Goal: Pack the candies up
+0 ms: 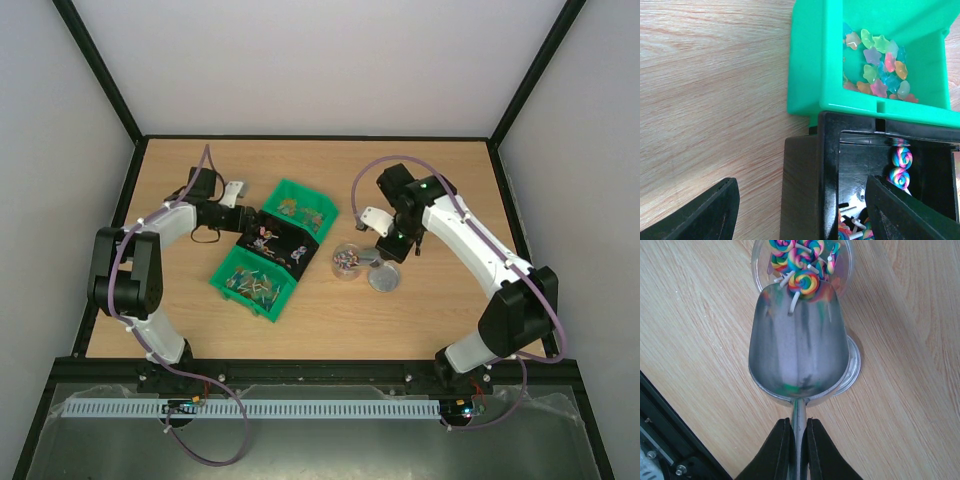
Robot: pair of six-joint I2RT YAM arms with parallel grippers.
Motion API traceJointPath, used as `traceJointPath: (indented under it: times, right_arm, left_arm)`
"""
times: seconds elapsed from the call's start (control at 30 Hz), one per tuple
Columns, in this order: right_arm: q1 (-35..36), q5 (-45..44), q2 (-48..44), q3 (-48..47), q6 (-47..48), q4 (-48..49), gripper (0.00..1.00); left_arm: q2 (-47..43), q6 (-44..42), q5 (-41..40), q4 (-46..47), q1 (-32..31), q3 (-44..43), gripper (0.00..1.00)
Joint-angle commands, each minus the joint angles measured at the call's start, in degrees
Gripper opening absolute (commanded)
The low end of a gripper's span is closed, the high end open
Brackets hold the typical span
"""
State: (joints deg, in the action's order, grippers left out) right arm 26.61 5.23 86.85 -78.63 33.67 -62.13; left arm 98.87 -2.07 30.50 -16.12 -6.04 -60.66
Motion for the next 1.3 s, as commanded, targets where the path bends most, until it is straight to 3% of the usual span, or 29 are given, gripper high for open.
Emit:
traceJointPath:
  times: [0.0, 0.8, 0.93, 1.13, 1.27]
  right_arm:
    - [0.3, -1.2, 0.0, -2.7, 0.8, -5.9, 0.01]
    - [0.3, -2.0, -5.8, -4.5, 2.7, -5.5, 0.01]
    - [0.3, 1.2, -10.2, -2.2, 2.4, 0.8, 0.01]
    - [0.3, 6.7, -18.6, 5.7, 0.5, 19.3, 0.01]
    - [0.3, 5.4, -19.1, 9.6, -5.3, 29.9, 0.01]
  left_arm:
    - [0.1, -0.2, 1.0, 0.7, 0.6, 0.8, 0.72]
    - [1.5, -1.6, 0.7, -1.2, 0.9, -2.3, 0.72]
    - [1.2, -1.8, 0.6, -1.6, 0.9, -2.4, 0.72]
    - [0.2, -2.5, 0.0, -2.3, 1.0, -2.4, 0.72]
    - [-0.7, -3.4, -0.6, -3.2, 1.1, -2.8, 0.72]
